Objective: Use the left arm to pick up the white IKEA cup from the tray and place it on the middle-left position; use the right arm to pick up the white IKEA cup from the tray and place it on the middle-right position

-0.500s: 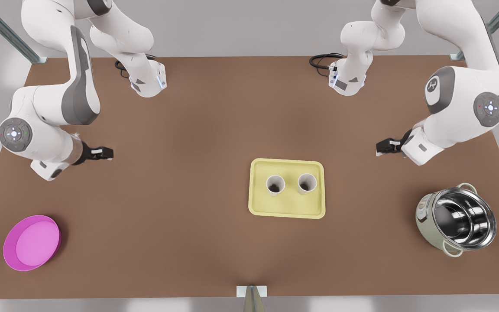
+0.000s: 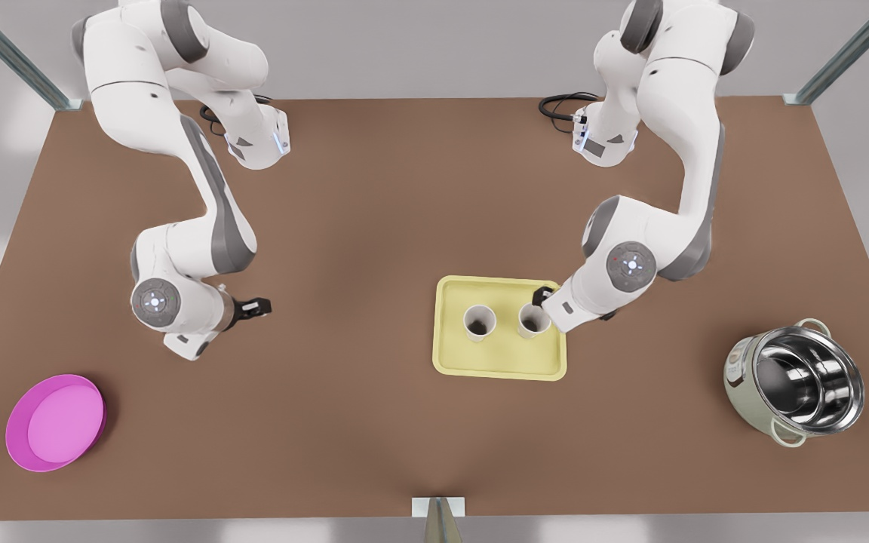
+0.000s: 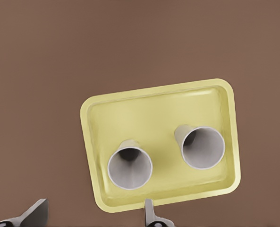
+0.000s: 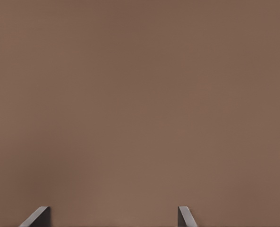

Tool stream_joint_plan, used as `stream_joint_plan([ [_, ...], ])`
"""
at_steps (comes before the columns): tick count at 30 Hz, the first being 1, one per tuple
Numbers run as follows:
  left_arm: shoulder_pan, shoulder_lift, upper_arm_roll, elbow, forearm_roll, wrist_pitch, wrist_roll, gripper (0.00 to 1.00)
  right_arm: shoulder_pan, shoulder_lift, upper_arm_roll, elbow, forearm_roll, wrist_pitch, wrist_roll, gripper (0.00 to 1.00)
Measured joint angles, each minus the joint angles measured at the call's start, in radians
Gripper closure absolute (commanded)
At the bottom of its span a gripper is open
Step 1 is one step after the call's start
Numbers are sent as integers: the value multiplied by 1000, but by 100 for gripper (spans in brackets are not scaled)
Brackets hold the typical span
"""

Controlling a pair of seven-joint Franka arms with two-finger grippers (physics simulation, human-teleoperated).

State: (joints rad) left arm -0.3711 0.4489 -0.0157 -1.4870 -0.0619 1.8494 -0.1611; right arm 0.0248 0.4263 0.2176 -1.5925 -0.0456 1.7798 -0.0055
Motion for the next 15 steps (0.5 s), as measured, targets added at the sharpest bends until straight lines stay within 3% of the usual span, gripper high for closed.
stream_joint_plan([
  [8, 34, 94, 12, -31, 47, 147, -84, 0, 59, -17, 46, -82, 39, 55, 37, 2],
  [15, 40, 52, 10, -260, 79, 281, -126, 0, 103, -12, 91, -88, 54, 75, 85, 2],
])
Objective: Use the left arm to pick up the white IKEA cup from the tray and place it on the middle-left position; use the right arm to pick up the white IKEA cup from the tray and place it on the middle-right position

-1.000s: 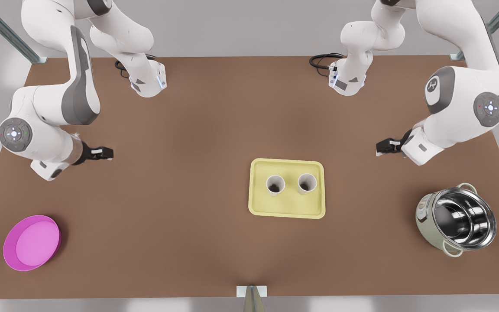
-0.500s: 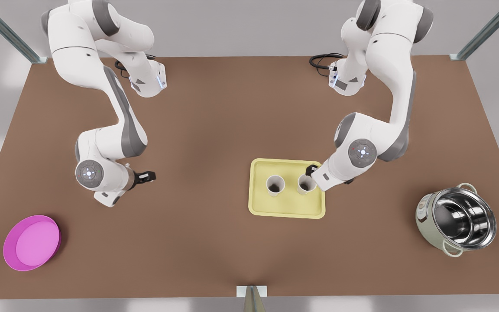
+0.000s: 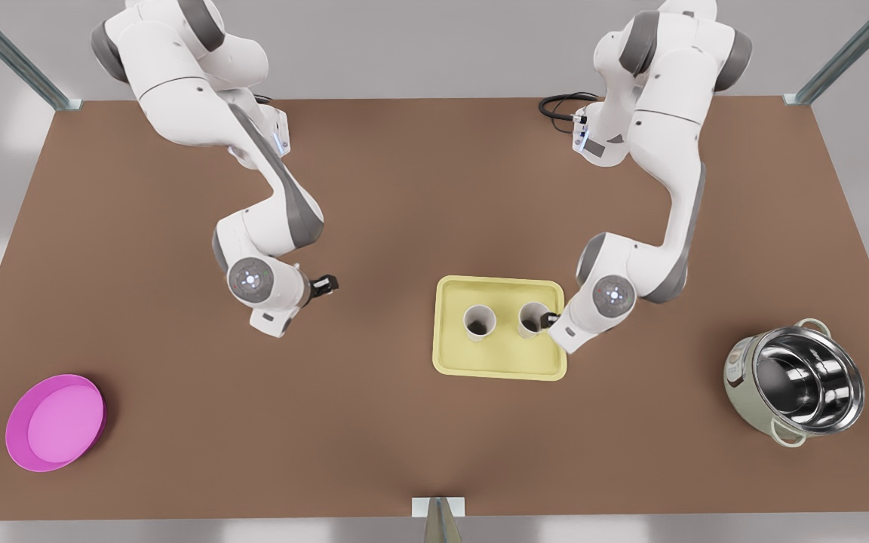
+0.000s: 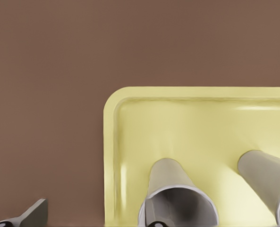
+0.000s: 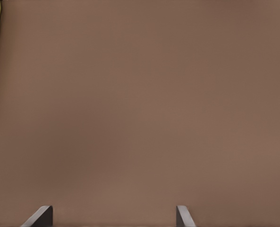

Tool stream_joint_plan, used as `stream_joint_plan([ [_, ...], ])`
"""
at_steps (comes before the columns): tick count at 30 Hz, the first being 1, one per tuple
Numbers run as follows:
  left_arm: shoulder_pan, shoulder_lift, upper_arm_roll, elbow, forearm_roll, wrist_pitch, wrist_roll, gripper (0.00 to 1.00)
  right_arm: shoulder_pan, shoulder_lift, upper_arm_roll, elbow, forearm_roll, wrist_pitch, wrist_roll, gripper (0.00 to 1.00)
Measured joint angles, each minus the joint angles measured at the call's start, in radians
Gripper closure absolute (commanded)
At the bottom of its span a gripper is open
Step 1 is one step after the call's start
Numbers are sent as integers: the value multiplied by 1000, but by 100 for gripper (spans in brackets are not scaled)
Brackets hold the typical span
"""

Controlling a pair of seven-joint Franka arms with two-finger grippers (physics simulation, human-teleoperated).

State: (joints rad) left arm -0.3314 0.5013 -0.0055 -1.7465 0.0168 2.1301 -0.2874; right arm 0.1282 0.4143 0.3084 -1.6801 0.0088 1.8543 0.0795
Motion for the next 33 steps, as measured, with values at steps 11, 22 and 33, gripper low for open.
stream_joint_plan([
  [11, -9, -16, -2, -132, 3, 188, -37, 0, 210, 87, 1, 11, -5, 118, 117, 0],
  [22, -17, 18, -28, -129, -40, 255, -61, 57, 315, 201, -1, 116, -5, 265, 266, 0],
  [33, -16, 6, -45, -122, -136, 269, -42, 100, 401, 311, 0, 298, -6, 359, 389, 0],
])
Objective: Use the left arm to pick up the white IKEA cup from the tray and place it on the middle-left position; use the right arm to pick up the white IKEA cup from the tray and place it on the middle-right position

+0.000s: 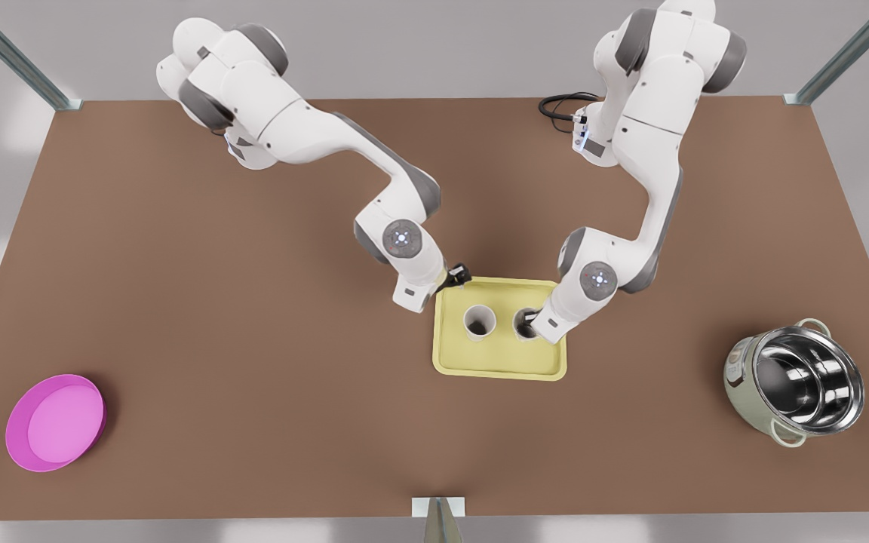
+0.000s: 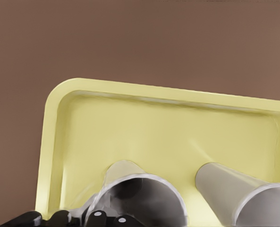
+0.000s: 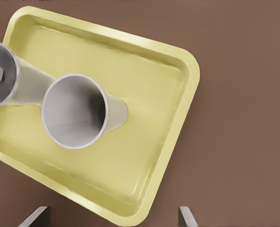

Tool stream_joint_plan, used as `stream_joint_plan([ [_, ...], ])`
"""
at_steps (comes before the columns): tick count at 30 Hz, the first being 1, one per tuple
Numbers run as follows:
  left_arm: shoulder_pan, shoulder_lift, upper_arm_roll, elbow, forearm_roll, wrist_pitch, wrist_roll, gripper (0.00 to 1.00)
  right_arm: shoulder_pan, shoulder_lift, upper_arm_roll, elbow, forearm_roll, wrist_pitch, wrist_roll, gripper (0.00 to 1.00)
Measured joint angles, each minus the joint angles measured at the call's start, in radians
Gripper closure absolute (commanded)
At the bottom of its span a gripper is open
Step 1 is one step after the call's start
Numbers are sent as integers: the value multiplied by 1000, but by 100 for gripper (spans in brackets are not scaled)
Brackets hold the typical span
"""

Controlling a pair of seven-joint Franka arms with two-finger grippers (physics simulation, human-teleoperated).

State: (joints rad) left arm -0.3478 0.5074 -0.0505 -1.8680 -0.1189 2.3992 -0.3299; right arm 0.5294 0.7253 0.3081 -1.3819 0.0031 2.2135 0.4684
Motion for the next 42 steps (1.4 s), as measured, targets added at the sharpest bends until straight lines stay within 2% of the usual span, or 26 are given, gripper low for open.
stream_joint_plan([
  [6, 2, 7, 3, 5, 55, -12, -44, 100, 14, 19, -1, 9, -2, 36, 54, 0],
  [11, 13, -18, 9, 70, 71, -75, -70, 100, 36, 58, -4, 28, -5, 74, 93, 0],
  [14, 21, -31, 113, 80, 74, -102, -64, 100, 48, 70, -11, 37, -7, 91, 113, 0],
  [17, 109, -23, 163, 89, 74, -113, -27, 100, 50, 72, -14, 36, -14, 101, 131, 0],
  [28, 190, 53, 164, 91, 37, -29, 79, 100, 60, 176, -62, 151, -50, 136, 174, 0],
  [29, 191, 53, 163, 91, 26, -25, 86, 94, 66, 182, -63, 150, -55, 140, 177, 0],
  [30, 191, 53, 163, 91, 11, -21, 98, 2, 71, 186, -63, 150, -59, 143, 180, 0],
  [35, 190, 45, 163, 91, -72, -9, 215, 0, 99, 210, -84, 149, -77, 153, 196, 0],
  [39, 158, -210, 160, 161, 26, -201, 276, 0, 117, 217, -90, 146, -89, 156, 207, 0],
  [41, 138, -278, 158, 182, 61, -301, 285, 0, 129, 224, -90, 145, -93, 157, 212, 0],
  [42, 135, -292, 157, 216, 72, -350, 286, 0, 131, 228, -90, 145, -95, 158, 214, 4],
])
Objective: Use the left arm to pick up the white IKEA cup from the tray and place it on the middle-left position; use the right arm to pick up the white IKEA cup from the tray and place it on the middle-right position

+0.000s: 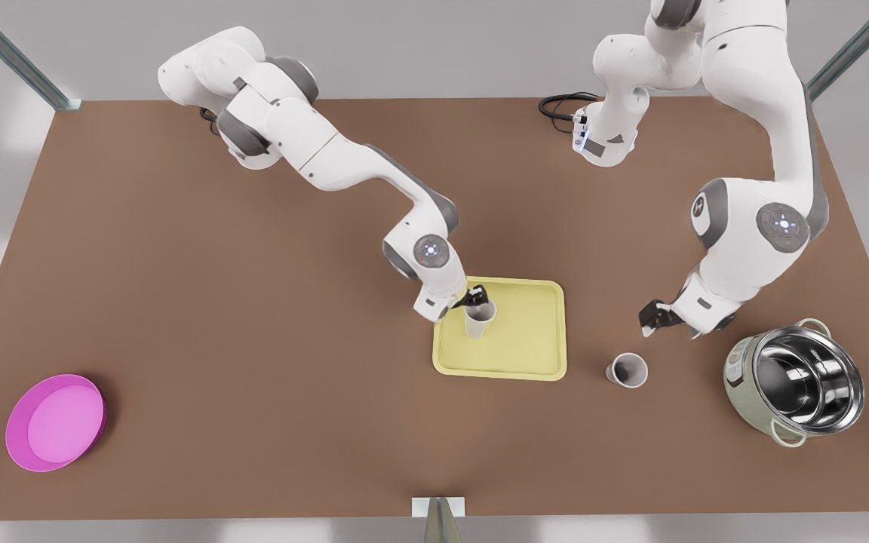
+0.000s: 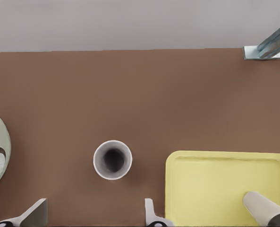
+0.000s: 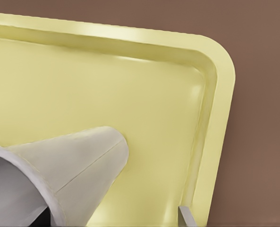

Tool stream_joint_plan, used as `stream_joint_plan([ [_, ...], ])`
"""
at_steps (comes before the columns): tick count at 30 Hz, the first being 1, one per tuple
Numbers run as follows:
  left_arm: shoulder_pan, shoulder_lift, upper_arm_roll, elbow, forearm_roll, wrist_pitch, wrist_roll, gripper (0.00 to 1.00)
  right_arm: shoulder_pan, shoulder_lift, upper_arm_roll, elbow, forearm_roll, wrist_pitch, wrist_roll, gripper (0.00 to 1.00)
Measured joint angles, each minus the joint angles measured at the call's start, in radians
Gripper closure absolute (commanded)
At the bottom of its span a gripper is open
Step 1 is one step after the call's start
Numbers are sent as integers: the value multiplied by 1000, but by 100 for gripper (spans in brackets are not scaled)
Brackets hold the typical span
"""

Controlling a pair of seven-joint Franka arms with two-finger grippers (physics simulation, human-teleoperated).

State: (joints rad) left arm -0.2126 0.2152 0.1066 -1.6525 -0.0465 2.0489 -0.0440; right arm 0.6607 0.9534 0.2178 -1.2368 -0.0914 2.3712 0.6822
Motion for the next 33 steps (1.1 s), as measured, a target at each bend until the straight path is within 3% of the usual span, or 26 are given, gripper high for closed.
stream_joint_plan([
  [1, -1, -7, 0, 22, 9, -43, 1, 0, 1, 2, 0, 0, -2, 1, 2, 19],
  [2, -1, -10, -1, 33, 15, -80, 1, 0, 1, 4, -1, 0, -5, 1, 3, 42],
  [7, -1, -11, -2, 45, 31, -195, 2, 0, -3, 0, -7, 0, -7, 8, -10, 85],
  [14, 1, -9, -6, 47, 38, -254, 3, 0, -14, -39, -10, -2, -18, 7, -14, 84],
  [17, -2, -19, -13, 49, 30, -265, 0, 0, -79, -131, -6, -73, -14, 1, -14, 85],
  [23, 2, -119, -13, -19, -2, -223, 6, 0, -542, -318, 184, -357, -11, -51, -60, 85],
  [28, 3, -113, -11, -22, -4, -201, 15, 0, -740, -348, 215, -474, -10, -109, -178, 85],
  [29, 3, -112, -10, -22, -3, -198, 17, 0, -756, -345, 215, -482, -10, -116, -201, 81],
  [33, 4, -110, -12, -18, -1, -192, 22, 0, -768, -332, 218, -488, -19, -145, -270, 36],
])
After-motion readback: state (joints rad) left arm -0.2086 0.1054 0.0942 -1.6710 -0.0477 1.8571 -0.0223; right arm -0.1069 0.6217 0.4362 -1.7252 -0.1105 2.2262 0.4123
